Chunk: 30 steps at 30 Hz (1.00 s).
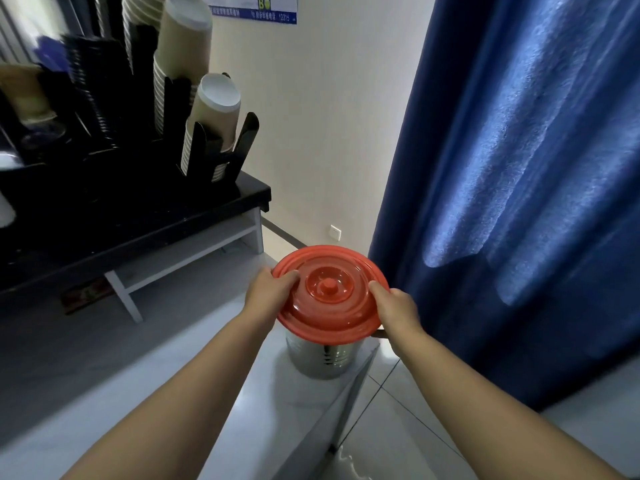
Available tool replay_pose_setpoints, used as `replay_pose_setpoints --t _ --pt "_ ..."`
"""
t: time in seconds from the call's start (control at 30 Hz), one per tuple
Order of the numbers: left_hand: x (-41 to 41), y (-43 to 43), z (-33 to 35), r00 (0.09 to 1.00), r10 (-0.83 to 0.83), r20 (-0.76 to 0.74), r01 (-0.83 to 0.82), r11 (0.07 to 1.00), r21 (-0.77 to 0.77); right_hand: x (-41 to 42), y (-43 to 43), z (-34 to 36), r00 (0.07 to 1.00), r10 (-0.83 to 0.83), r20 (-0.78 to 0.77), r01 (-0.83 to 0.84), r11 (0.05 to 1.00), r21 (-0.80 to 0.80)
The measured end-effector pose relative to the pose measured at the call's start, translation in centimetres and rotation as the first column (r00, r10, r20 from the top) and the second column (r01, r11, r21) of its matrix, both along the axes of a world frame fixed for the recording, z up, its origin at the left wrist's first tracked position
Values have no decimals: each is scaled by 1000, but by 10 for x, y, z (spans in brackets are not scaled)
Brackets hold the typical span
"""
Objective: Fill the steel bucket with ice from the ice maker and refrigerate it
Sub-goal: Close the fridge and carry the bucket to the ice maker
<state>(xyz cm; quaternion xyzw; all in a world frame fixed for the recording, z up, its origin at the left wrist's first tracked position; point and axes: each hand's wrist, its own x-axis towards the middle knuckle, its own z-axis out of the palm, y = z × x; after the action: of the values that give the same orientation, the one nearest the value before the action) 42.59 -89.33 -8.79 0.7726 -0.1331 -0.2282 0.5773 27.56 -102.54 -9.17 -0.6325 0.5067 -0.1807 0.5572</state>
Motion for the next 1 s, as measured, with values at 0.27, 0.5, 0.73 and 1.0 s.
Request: replay_pose_setpoints --t 0.27,0.5,0.73,1.0 --pt "-13 4 6 996 30 -86 -37 997 -72 -3 -8 -1 999 32 43 -32 999 -7" --pt "-38 27 13 989 136 -61 -141 986 -87 -1 -9 2 986 155 62 -153 988 -21" --pt "-65 72 20 948 316 -43 -319 944 -87 0 19 9 940 336 53 -335 942 -16" --pt "-100 144 23 866 499 -33 -500 862 -76 2 77 18 847 525 82 -524 851 -39"
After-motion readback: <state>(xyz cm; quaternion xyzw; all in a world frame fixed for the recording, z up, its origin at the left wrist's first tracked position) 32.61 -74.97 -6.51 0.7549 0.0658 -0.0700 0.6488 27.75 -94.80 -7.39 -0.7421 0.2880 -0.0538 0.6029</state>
